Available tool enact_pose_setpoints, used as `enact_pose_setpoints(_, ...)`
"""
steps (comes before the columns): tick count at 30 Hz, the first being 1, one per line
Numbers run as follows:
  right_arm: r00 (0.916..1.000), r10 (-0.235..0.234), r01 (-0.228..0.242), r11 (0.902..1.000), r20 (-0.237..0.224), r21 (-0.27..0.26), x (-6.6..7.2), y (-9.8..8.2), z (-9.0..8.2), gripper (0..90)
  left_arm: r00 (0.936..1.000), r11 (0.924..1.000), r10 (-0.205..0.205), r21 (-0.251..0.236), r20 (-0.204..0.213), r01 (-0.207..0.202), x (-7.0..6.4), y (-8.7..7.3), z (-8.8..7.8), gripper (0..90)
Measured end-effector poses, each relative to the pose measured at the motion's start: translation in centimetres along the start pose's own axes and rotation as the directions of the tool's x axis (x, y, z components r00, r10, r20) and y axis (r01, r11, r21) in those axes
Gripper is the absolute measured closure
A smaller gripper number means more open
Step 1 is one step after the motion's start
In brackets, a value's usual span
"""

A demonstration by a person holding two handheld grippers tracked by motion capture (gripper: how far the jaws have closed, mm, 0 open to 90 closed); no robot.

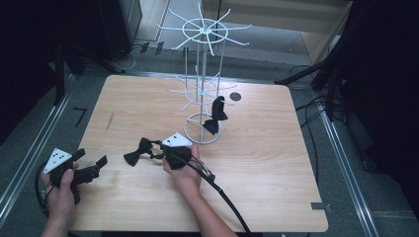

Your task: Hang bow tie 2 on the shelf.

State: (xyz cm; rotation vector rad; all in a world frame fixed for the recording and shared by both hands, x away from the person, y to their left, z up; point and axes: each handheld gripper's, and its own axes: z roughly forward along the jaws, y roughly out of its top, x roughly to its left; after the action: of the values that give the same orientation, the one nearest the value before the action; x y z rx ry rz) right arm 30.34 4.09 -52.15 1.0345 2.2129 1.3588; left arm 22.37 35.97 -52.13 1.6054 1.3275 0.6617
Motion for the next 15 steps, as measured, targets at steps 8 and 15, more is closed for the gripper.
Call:
enact_pose_setpoints(8, 1.0000, -0.007, 0.007, 0.9984, 0.002, -0.056, -0.3, 0.8, -2.1, 89.9, 1.0000, 1.0000, 0.000, 0.001, -0.002, 0.000, 0.0, 0.0, 0.0, 8.8)
enact_pose_setpoints(15, 0.9999, -0.013, 0.014, 0.9957, 0.007, -0.091, -0.8, 1.4, -3.7, 89.9, 1.0000, 1.0000, 0.001, 0.001, -0.002, -0.001, 0.0, 0.0, 0.0, 8.8)
